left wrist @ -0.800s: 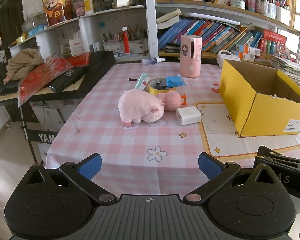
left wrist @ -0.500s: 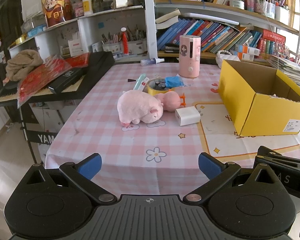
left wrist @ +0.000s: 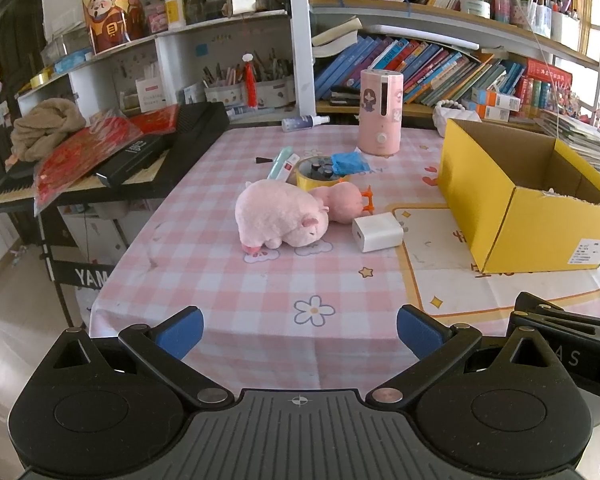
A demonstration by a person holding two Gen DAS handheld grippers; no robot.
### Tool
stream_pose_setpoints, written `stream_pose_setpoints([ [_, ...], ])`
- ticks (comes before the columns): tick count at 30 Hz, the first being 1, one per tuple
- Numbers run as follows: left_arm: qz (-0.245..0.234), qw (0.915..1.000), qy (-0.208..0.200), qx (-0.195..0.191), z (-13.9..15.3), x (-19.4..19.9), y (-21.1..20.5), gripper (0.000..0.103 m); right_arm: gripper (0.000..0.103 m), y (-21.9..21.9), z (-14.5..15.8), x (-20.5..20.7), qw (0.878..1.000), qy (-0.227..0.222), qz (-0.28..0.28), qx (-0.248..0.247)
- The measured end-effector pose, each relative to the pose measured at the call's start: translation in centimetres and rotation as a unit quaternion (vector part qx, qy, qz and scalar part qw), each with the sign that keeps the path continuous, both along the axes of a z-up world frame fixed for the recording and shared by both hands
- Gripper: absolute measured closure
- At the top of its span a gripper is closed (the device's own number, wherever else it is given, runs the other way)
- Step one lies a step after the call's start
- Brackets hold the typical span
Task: Organize objects
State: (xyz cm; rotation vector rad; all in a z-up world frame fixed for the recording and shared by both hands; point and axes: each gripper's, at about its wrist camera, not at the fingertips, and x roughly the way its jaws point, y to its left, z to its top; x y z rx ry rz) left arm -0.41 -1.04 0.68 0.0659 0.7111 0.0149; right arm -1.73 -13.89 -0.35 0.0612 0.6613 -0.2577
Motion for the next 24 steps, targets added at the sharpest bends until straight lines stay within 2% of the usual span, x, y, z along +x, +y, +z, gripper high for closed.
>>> stream_pose_setpoints([
  [24, -0.008, 0.9999, -0.011, -0.003, -0.29, 0.53, 0.45, 0.000, 0.000, 0.62, 0.19, 0.07, 1.000, -0.005, -0.007, -0.005],
])
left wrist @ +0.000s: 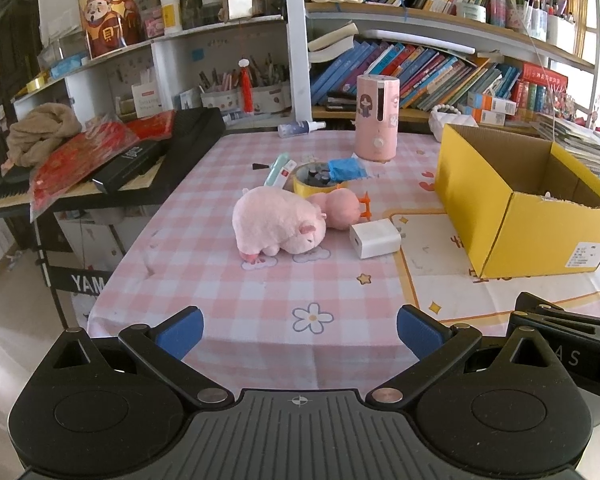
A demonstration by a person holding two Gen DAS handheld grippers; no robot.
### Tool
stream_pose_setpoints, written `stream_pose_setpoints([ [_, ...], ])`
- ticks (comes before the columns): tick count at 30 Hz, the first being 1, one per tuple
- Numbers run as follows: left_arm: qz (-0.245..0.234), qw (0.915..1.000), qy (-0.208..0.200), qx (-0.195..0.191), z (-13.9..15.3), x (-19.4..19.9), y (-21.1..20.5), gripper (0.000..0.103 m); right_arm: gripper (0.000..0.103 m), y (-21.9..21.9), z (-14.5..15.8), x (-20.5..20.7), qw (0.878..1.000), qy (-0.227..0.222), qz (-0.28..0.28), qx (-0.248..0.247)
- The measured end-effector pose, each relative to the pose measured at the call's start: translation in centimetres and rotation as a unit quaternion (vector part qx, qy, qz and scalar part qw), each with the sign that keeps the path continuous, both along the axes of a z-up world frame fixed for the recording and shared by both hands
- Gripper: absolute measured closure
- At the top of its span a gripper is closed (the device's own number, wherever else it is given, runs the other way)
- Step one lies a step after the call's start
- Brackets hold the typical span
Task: Organize objects
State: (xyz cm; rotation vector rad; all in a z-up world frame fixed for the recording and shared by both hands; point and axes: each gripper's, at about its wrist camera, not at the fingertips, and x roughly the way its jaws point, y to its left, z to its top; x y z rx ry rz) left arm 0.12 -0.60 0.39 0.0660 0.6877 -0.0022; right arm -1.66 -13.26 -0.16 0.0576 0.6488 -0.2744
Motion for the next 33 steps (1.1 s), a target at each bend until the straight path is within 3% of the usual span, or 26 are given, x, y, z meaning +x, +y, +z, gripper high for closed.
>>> stream_pose_setpoints([
  [12, -0.013, 0.9999, -0.001, -0.003, -0.1, 0.2, 0.5, 0.000, 0.000, 0.3, 0.2, 0.0, 1.000, -0.001, -0.003, -0.004],
  [19, -0.015, 0.9994, -0.026, 0.015, 0.2, 0.2, 0.5, 0.000, 0.000, 0.7, 0.4, 0.4, 1.000, -0.009, 0.006, -0.008],
  [33, 0.017, 0.9997, -0.014, -0.011, -0.8, 1.6, 2.9, 0.000, 0.000, 2.1, -0.6, 2.8, 0.998, -0.006, 0.062, -0.005],
])
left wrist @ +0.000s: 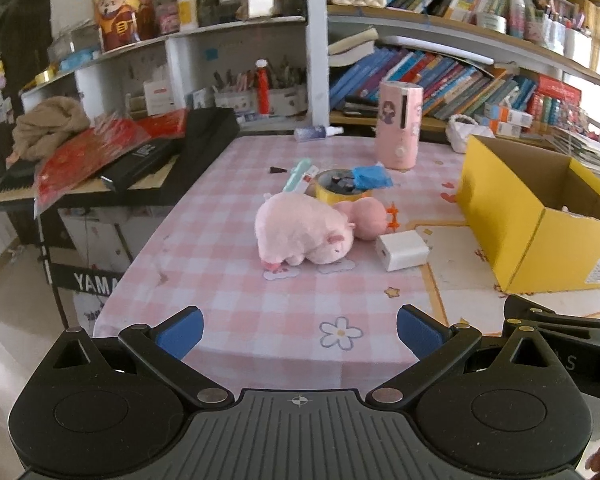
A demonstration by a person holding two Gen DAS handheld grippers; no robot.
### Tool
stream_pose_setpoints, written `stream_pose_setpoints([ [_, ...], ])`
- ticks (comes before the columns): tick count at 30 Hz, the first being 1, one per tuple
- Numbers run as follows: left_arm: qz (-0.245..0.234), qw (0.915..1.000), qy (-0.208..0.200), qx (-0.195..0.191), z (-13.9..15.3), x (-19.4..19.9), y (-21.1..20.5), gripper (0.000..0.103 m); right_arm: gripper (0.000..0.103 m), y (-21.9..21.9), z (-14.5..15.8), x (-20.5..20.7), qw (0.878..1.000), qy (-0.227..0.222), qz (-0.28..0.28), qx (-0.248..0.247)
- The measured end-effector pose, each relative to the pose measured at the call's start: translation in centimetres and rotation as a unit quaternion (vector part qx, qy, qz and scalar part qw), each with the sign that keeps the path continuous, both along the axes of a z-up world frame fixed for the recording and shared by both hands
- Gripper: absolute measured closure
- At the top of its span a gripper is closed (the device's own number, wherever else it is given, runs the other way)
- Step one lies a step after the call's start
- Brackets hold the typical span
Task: Organize objects
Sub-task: 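Grasp the white square charger with the right tool while the left tool approaches the pink plush pig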
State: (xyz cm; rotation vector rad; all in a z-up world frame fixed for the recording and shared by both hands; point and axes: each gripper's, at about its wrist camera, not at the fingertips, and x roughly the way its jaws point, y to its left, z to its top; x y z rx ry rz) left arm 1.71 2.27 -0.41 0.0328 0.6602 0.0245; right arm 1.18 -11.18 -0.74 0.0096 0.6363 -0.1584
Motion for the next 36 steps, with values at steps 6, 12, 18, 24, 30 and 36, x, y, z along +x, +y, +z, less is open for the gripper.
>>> stream_pose_setpoints([
  [6, 0.032, 0.9994, -0.002, -0.015, -0.5, 1.5, 1.2, 0.000, 0.000, 0.3, -0.7, 2.5, 0.998, 0.025, 0.044, 0.025],
  [12, 0.060, 0.9976, 0.017, -0.031, -1.1, 3.5, 2.4, 0.000, 0.001, 1.2, -1.6, 5.5, 0.995, 0.037, 0.092, 0.024],
  [18, 0.084, 0.9953, 0.023, -0.043, -1.4, 5.5, 3.1, 0.000, 0.023, 2.3, -2.8, 8.7, 0.987, 0.047, 0.149, 0.031],
  [24, 0.095, 0.9946, 0.014, -0.037, -1.3, 7.4, 3.5, 0.000, 0.029, 3.1, -4.3, 12.5, 0.984, 0.055, 0.169, 0.023],
  [30, 0.103, 0.9942, 0.015, -0.028, -1.3, 9.2, 3.6, 0.000, 0.029, 3.2, -6.0, 16.5, 0.983, 0.077, 0.165, 0.022],
  [36, 0.108, 0.9935, 0.025, -0.026, -1.7, 10.7, 3.6, 0.000, 0.029, 3.5, -7.3, 18.7, 0.980, 0.094, 0.172, 0.016],
])
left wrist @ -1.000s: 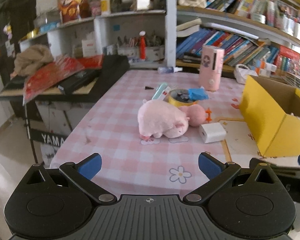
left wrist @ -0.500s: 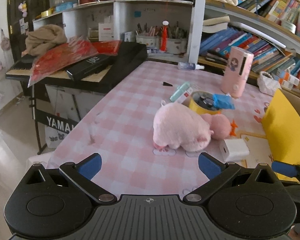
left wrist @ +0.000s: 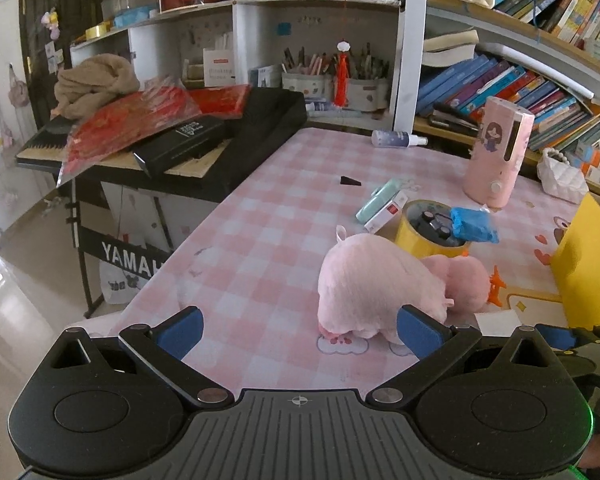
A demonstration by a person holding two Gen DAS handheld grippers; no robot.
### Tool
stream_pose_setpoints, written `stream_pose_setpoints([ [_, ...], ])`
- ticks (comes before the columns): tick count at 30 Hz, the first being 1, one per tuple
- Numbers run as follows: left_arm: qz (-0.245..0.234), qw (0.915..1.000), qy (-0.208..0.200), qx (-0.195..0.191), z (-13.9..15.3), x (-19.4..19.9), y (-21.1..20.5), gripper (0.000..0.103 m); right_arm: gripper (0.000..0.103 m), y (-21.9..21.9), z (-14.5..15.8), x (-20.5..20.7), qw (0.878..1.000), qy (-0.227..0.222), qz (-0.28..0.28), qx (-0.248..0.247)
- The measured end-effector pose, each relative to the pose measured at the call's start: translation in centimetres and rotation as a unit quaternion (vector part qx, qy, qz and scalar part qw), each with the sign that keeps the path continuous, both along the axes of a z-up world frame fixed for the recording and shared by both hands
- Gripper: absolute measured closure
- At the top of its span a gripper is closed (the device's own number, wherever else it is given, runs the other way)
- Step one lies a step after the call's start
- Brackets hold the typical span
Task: Organize objects
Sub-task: 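Grasp the white square charger with the right tool while the left tool approaches the pink plush pig, then grasp the pink plush pig with the left tool while the right tool lifts the charger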
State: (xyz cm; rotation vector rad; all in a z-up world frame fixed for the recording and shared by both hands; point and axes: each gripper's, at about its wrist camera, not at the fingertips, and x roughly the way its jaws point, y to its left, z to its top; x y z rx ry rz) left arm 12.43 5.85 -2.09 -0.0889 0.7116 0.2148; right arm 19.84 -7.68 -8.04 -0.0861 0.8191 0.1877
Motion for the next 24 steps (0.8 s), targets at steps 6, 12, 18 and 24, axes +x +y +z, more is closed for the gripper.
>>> stream_pose_setpoints([
  [6, 0.006, 1.0000, 0.003, 0.000, -0.2, 1.0, 0.0, 0.000, 0.040, -0.3, -0.9, 1.3, 1.000, 0.019, 0.003, 0.010],
  [12, 0.000, 0.9999, -0.002, -0.013, -0.2, 2.0, -0.2, 0.000, 0.041, -1.8, 2.1, 1.0, 0.998, -0.031, -0.036, 0.036],
  [18, -0.013, 0.9987, 0.012, -0.047, -1.1, 4.5, -0.7, 0.000, 0.041, -3.1, 6.4, 0.2, 0.988, -0.135, -0.049, 0.057],
  [24, -0.009, 0.9948, 0.041, -0.093, -3.2, 7.9, -0.9, 0.000, 0.041, -3.4, 8.1, -0.2, 0.982, -0.174, -0.018, 0.066],
])
